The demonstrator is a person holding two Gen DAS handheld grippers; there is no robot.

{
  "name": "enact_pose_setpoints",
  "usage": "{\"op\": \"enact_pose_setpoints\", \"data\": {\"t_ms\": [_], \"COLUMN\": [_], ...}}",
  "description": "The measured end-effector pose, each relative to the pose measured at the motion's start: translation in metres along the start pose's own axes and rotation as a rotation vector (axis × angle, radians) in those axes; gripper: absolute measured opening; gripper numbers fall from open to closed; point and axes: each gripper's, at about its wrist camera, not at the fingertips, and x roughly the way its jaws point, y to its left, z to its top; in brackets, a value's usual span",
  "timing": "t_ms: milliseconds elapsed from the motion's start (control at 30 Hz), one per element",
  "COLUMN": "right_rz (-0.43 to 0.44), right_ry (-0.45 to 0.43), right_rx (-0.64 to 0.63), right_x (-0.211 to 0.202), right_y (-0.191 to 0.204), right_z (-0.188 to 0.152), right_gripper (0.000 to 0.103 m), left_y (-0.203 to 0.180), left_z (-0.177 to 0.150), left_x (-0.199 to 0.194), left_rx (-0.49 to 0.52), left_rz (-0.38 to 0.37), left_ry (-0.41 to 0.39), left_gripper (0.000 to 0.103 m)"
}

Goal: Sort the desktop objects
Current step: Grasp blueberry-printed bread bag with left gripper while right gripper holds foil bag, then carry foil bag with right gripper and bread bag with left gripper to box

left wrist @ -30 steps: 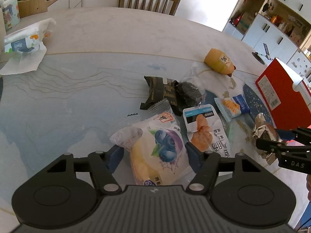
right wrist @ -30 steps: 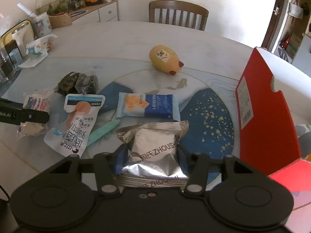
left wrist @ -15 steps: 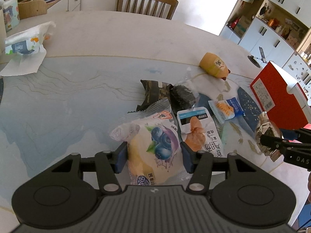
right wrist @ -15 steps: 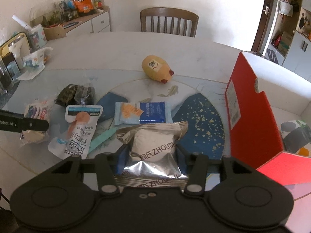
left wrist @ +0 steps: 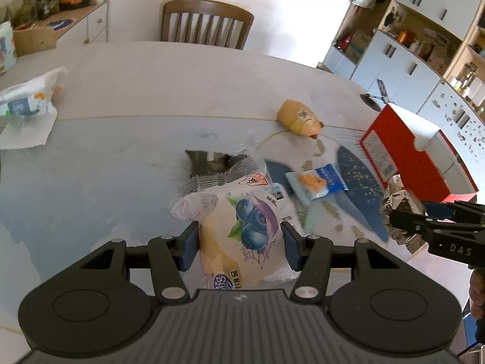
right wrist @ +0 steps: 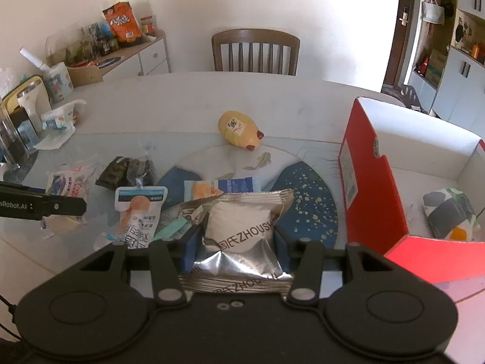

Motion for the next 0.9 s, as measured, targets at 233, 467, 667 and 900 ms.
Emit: {"op": "enact_pose_setpoints", "data": {"t_ms": [233, 467, 667, 900], "right_rz": [-0.024, -0.036, -0.045, -0.045], "right_ry": [-0.018, -0.062, -0.084, -0.120], "right_rx": [0.021, 0.047, 0.069, 0.083], "right_x": [-0.017, -0.038, -0.051, -0.068], "right_y": [-0.002, -0.010, -0.019, -0.033], "right_z": [0.003, 0.009, 0.011, 0.014], "right_gripper": [0.050, 0.050, 0.050, 0.050], "left_y": [-0.021, -0.047, -0.073, -0.102], "left_z": [0.007, 0.014, 0.018, 0.024], "left_x": [-0.011, -0.019, -0.022, -0.026], "left_rx": [0.038, 0.084, 0.127, 0.169], "left_rz": [-0.043, -0.090, -0.126, -0.152], "left_ry": [-0.025, -0.040, -0.048, -0.058], "left_gripper": [0.055, 0.055, 0.055, 0.055]}}
